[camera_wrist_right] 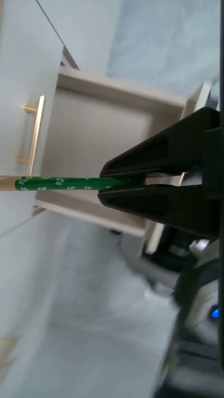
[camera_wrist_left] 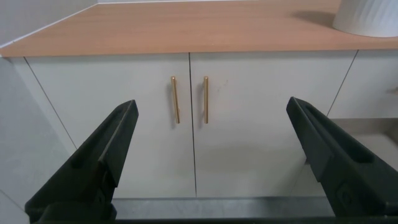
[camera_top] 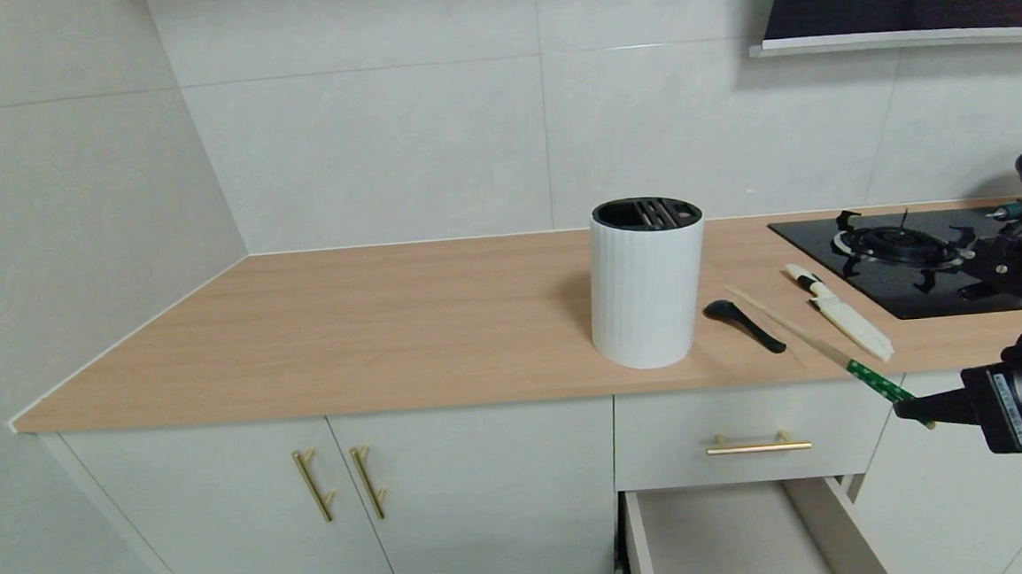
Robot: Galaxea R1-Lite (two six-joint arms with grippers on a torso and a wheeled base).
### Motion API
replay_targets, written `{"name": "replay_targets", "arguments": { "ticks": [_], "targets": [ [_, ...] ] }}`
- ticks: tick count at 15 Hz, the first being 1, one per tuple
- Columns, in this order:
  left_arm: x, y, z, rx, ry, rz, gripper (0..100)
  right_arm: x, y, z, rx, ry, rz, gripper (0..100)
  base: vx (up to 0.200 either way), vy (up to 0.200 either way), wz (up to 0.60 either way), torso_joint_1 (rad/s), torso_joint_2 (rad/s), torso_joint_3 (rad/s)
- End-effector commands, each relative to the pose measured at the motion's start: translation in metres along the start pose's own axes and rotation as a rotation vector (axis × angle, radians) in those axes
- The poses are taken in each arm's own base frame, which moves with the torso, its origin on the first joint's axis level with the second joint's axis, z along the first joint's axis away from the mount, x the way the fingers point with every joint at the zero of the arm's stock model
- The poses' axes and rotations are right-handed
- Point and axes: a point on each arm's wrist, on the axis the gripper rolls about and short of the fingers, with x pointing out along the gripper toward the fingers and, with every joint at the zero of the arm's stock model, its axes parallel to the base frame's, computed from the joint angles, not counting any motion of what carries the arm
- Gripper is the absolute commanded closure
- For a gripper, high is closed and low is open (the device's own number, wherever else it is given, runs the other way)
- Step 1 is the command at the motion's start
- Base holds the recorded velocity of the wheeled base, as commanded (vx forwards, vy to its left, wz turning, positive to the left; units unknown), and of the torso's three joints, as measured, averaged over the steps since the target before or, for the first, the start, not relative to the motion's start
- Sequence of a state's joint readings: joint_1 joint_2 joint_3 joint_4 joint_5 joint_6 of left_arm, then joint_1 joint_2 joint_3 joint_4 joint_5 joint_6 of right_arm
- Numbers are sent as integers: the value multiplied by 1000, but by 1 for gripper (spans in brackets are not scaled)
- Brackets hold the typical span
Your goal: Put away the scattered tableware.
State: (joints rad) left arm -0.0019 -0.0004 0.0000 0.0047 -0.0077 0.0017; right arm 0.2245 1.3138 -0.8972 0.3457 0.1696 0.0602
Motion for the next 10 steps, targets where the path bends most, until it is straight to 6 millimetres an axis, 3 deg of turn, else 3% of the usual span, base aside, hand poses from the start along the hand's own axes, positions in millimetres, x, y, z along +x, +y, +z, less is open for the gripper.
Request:
{"name": "replay_targets", "arguments": {
  "ticks": [1, 4, 10],
  "targets": [
    [0, 0, 0, 0, 0, 0, 0, -10, 2, -10, -40, -17, 7, 100, 0, 0, 0, 0, 0, 0],
    [0, 0, 0, 0, 0, -1, 0, -2, 10, -18, -86, 35, 64, 100, 0, 0, 0, -38, 76, 46],
    [0, 0, 0, 0, 0, -1, 0, 36, 22, -30, -130, 201, 116, 100, 0, 0, 0, -189, 450, 258]
  ]
}}
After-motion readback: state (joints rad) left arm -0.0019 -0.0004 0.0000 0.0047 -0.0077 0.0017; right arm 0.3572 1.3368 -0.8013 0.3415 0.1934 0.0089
